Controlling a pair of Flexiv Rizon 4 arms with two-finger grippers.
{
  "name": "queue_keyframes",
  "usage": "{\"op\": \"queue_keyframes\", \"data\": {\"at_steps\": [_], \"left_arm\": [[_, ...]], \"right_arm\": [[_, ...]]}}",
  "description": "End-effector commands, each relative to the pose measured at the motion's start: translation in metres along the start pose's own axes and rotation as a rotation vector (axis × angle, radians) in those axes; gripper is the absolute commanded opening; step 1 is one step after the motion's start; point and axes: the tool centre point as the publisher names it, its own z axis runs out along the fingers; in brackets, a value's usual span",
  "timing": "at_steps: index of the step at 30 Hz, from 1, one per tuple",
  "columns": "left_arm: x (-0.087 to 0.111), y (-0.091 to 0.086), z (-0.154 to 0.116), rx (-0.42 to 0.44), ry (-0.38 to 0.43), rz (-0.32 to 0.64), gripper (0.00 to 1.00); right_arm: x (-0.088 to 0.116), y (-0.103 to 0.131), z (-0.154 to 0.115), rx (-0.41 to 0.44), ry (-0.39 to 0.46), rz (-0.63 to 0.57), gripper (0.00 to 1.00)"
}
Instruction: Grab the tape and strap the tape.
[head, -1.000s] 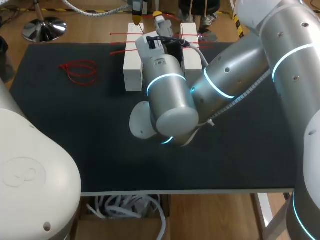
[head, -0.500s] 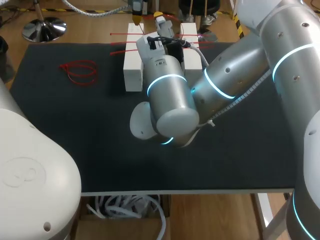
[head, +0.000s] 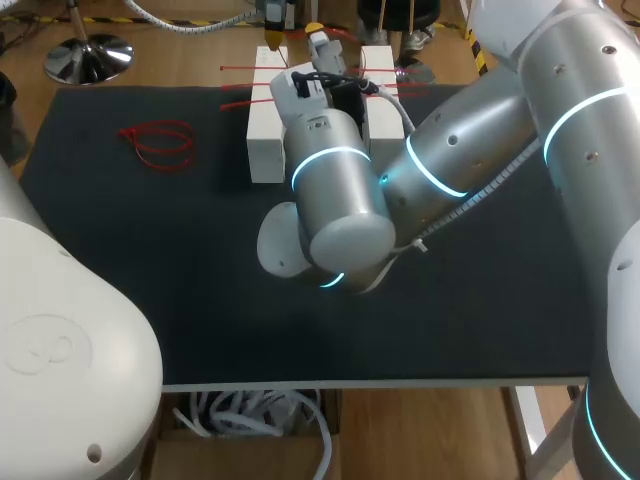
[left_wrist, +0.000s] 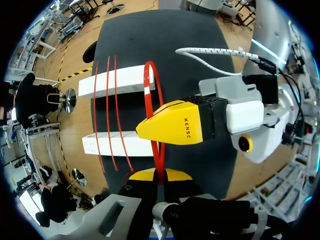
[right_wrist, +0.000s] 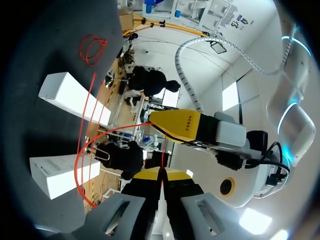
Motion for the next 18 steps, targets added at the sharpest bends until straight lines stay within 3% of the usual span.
{"op": "queue_keyframes", "data": {"at_steps": [1,18], "left_arm": [[0.0005,-0.0003,-0.0001,-0.002,0.000,-0.001,0.00],[0.0005,-0.0003,-0.0001,-0.002,0.000,-0.001,0.00]], "right_arm": [[-0.0027,0.0006,0.0001,-0.008,0.005,-0.002,0.00],[-0.0043,0.0046,-0.0014,-0.029,0.002,0.001,0.00]]}}
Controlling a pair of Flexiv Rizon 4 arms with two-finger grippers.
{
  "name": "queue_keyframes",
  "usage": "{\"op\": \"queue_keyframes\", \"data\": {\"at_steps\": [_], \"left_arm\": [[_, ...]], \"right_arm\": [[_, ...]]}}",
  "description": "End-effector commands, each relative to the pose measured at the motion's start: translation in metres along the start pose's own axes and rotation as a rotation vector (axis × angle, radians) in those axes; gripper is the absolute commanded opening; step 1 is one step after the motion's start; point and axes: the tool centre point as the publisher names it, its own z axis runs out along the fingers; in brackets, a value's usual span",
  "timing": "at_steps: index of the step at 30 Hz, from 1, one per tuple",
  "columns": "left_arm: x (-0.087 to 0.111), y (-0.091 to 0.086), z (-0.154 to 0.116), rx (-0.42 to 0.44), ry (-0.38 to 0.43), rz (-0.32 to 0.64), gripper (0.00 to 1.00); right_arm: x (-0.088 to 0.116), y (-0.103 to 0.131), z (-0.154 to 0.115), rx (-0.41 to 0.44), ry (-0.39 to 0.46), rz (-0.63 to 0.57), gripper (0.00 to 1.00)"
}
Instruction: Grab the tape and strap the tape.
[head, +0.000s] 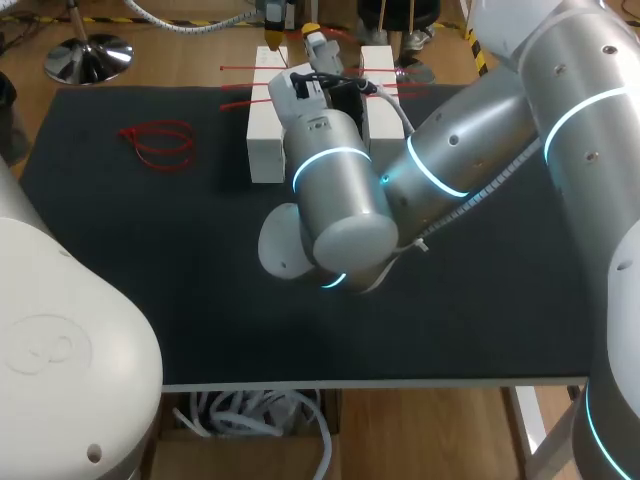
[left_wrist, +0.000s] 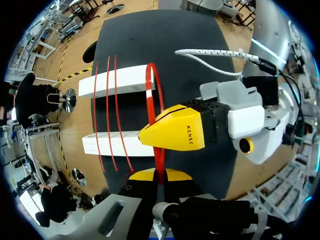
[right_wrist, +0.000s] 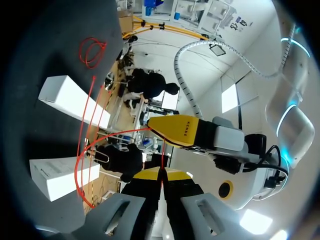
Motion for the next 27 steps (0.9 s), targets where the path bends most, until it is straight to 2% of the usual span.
{"op": "queue_keyframes", "data": {"at_steps": [1,27], "left_arm": [[0.0005,-0.0003,-0.0001,-0.002,0.000,-0.001,0.00],[0.0005,-0.0003,-0.0001,-0.002,0.000,-0.001,0.00]], "right_arm": [[-0.0035,-0.0002,-0.0008,-0.008,0.005,-0.001,0.00],[-0.0028,0.0090,0.0001,-0.021,0.015,-0.003,0.00]]}}
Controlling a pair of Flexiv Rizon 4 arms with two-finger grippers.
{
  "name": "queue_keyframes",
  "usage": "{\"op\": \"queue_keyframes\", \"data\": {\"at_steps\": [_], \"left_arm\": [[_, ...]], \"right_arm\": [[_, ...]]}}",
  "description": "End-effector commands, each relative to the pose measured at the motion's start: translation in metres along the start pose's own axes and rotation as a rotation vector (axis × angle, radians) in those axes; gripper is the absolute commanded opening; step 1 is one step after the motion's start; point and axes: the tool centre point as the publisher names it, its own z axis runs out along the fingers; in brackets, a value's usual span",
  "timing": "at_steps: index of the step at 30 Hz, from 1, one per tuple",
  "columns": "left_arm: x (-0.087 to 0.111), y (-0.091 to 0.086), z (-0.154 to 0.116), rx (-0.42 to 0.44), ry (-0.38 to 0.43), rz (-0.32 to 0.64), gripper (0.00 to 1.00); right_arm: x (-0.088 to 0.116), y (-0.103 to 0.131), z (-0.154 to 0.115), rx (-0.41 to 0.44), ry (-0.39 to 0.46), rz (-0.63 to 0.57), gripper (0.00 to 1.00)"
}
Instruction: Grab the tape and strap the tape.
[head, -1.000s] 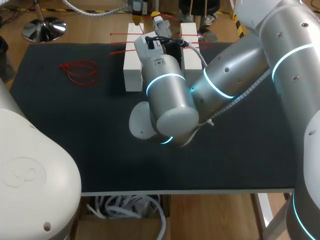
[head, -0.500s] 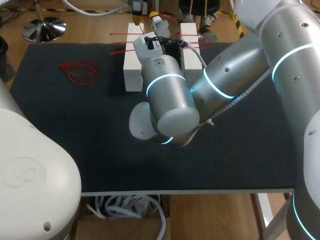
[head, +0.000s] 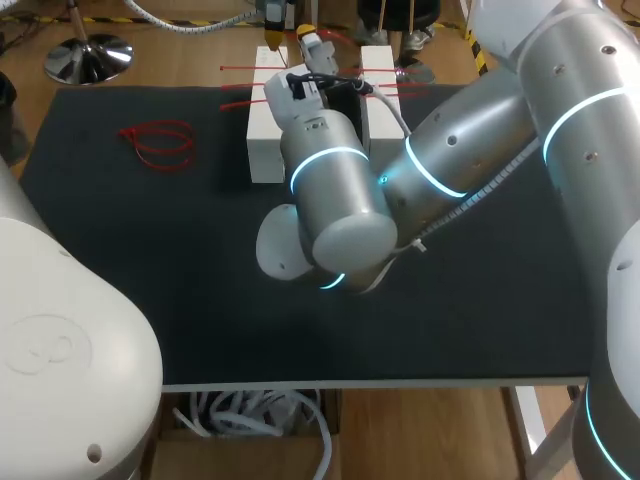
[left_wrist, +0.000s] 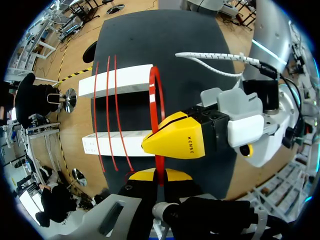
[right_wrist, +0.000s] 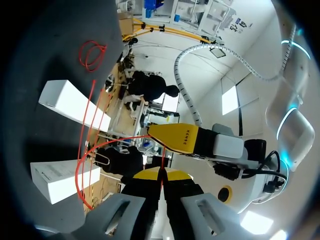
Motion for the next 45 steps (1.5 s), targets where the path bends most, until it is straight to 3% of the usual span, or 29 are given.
{"op": "queue_keyframes", "data": {"at_steps": [1,45], "left_arm": [[0.0005,-0.0003,-0.0001,-0.002,-0.001,-0.001,0.00],[0.0005,-0.0003,-0.0001,-0.002,-0.001,-0.001,0.00]], "right_arm": [[-0.0033,0.0010,-0.0006,-0.004,0.010,-0.005,0.00],[-0.0032,0.0108,0.0035,-0.028,0.028,-0.011,0.00]]}}
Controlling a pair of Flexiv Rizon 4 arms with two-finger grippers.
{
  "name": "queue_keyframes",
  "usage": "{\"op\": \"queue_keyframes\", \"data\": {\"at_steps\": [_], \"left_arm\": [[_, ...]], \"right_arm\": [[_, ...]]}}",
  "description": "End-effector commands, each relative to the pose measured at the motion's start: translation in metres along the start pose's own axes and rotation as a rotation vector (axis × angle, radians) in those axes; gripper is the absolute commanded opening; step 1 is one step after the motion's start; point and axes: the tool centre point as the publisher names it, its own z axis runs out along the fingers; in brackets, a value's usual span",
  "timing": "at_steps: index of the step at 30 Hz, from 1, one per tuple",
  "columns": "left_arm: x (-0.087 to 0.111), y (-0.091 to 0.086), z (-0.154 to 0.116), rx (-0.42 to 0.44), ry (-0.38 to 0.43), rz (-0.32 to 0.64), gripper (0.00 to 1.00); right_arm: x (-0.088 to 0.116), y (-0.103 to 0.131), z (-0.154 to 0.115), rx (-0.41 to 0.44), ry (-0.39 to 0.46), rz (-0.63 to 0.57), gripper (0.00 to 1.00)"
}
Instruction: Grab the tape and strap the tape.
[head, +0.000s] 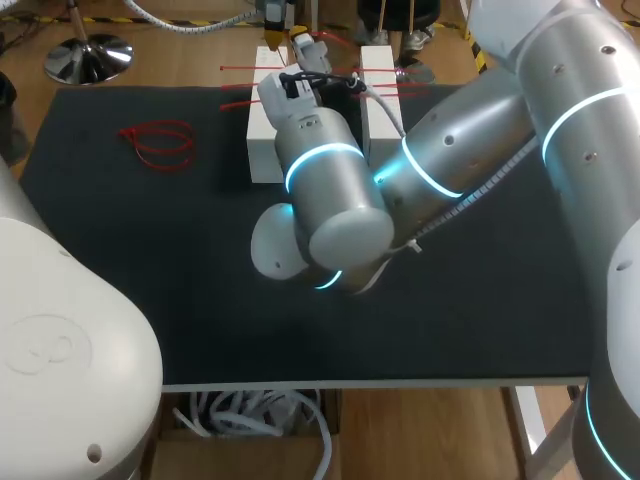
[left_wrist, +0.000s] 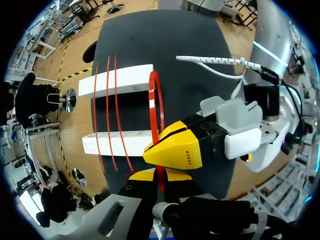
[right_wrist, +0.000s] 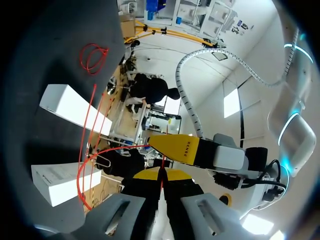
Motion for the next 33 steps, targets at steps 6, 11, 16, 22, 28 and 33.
{"op": "queue_keyframes", "data": {"at_steps": [6,11,16,22,28,33], "left_arm": [[0.0006,-0.0005,-0.0002,-0.001,-0.001,-0.001,0.00],[0.0006,-0.0005,-0.0002,-0.001,-0.001,-0.001,0.00],[0.0006,-0.0005,-0.0002,-0.001,-0.001,-0.001,0.00],[0.0006,-0.0005,-0.0002,-0.001,-0.001,-0.001,0.00],[0.0006,-0.0005,-0.0002,-0.001,-0.001,-0.001,0.00],[0.0006,-0.0005,-0.0002,-0.001,-0.001,-0.001,0.00]], "right_arm": [[-0.0038,0.0003,0.0002,-0.007,0.012,0.001,0.00],[-0.0040,0.0016,0.0001,-0.010,0.013,0.002,0.00],[-0.0041,0.0027,0.0004,-0.009,0.014,0.003,0.00],[-0.0040,0.0035,0.0003,-0.007,0.019,0.009,0.00],[-0.0040,0.0055,-0.0003,-0.011,0.020,0.009,0.00],[-0.0042,0.0072,-0.0006,-0.015,0.021,0.008,0.00]]}}
